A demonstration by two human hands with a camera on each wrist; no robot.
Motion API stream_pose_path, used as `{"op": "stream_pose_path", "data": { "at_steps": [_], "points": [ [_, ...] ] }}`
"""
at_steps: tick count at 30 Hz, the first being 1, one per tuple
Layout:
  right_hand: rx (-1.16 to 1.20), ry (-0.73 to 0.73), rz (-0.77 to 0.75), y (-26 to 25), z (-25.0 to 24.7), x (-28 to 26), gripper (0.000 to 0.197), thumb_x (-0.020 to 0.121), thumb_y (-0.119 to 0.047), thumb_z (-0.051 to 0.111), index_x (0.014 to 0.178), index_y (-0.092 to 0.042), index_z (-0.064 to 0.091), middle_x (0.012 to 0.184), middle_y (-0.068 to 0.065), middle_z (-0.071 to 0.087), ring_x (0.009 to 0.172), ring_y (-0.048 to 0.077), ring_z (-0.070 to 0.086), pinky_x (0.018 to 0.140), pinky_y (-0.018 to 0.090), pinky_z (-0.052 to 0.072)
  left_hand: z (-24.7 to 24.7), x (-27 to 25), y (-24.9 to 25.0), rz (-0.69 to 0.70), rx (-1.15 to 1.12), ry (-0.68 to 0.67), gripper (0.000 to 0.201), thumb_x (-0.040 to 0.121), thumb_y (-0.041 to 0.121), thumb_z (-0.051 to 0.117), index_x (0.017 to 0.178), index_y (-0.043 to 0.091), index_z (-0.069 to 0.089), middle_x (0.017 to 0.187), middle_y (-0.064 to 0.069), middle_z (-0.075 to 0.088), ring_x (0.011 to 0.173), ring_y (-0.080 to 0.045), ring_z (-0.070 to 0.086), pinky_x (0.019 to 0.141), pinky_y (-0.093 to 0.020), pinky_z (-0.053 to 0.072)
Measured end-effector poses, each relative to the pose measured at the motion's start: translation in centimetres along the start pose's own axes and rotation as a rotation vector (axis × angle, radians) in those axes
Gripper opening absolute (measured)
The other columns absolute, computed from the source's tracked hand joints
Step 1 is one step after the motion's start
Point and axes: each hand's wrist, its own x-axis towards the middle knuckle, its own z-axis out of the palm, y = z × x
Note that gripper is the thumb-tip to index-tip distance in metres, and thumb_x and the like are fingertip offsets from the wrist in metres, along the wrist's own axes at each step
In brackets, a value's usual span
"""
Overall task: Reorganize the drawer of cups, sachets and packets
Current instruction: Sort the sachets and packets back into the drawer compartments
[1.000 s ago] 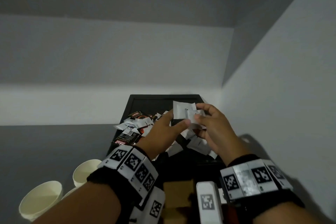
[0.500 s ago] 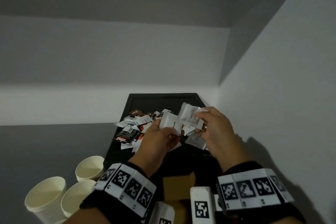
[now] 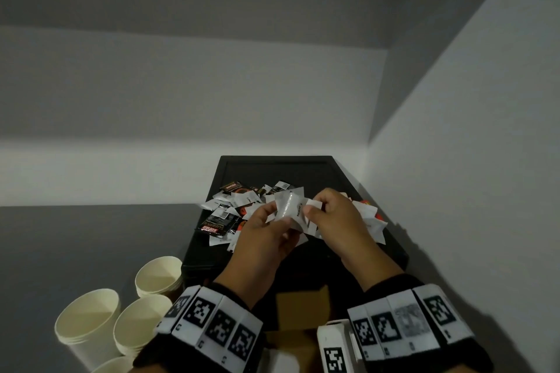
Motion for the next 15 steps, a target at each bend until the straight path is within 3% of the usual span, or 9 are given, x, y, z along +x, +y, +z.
{"op": "stream_pose_path", "data": {
  "at_steps": [4, 8, 10, 12, 15],
  "points": [
    [-0.147, -0.096, -0.102, -0.2, -1.5, 0.1, 0.002, 0.097, -0.019, 0.045, 0.095, -0.019, 0.045, 0.093, -0.001, 0.053, 0.086, 0.013, 0.051, 0.063, 0.016, 0.036, -0.4, -0.3, 0.0, 0.001, 0.041, 0.011, 0.024, 0.095, 0.0, 0.043, 0.102, 0.017, 0.059, 0.082, -0.004, 0.071, 0.081, -0.017, 0.066, 0.069, -0.025, 0.052],
    [-0.323, -0.268, -0.224, -0.2, -2.5, -0.3, 0.015, 0.1, -0.018, 0.04, 0.11, -0.017, 0.051, 0.104, 0.004, 0.059, 0.093, 0.015, 0.054, 0.07, 0.016, 0.037, -1.0, -0.5, 0.0, -0.022, 0.137, -0.038, 0.023, 0.094, 0.001, 0.046, 0.103, 0.015, 0.06, 0.086, -0.004, 0.074, 0.08, -0.015, 0.07, 0.068, -0.023, 0.057],
    [-0.422, -0.308, -0.295, 0.0, -2.1, -0.3, 0.012, 0.098, -0.017, 0.044, 0.105, -0.022, 0.052, 0.101, -0.001, 0.059, 0.093, 0.013, 0.054, 0.066, 0.004, 0.032, -1.1, -0.5, -0.2, -0.081, 0.178, -0.039, 0.023, 0.097, 0.003, 0.042, 0.101, 0.014, 0.061, 0.083, -0.003, 0.074, 0.079, -0.016, 0.069, 0.072, -0.027, 0.054],
    [-0.506, -0.287, -0.359, 0.3, -1.4, -0.2, 0.011, 0.097, -0.022, 0.044, 0.094, -0.03, 0.051, 0.1, -0.003, 0.057, 0.093, 0.012, 0.053, 0.068, 0.008, 0.035, -1.2, -0.4, -0.5, -0.171, 0.171, -0.036, 0.024, 0.098, 0.009, 0.039, 0.099, 0.012, 0.062, 0.081, -0.006, 0.074, 0.078, -0.02, 0.067, 0.073, -0.031, 0.051],
    [-0.518, -0.24, -0.371, 0.7, -0.3, -0.3, 0.014, 0.096, -0.031, 0.043, 0.082, -0.033, 0.044, 0.095, -0.003, 0.048, 0.088, 0.011, 0.049, 0.058, 0.017, 0.038, -1.5, -0.7, -0.8, -0.255, 0.102, -0.005, 0.026, 0.097, 0.018, 0.039, 0.1, 0.009, 0.063, 0.079, -0.009, 0.072, 0.075, -0.025, 0.065, 0.071, -0.033, 0.05]
  ]
}}
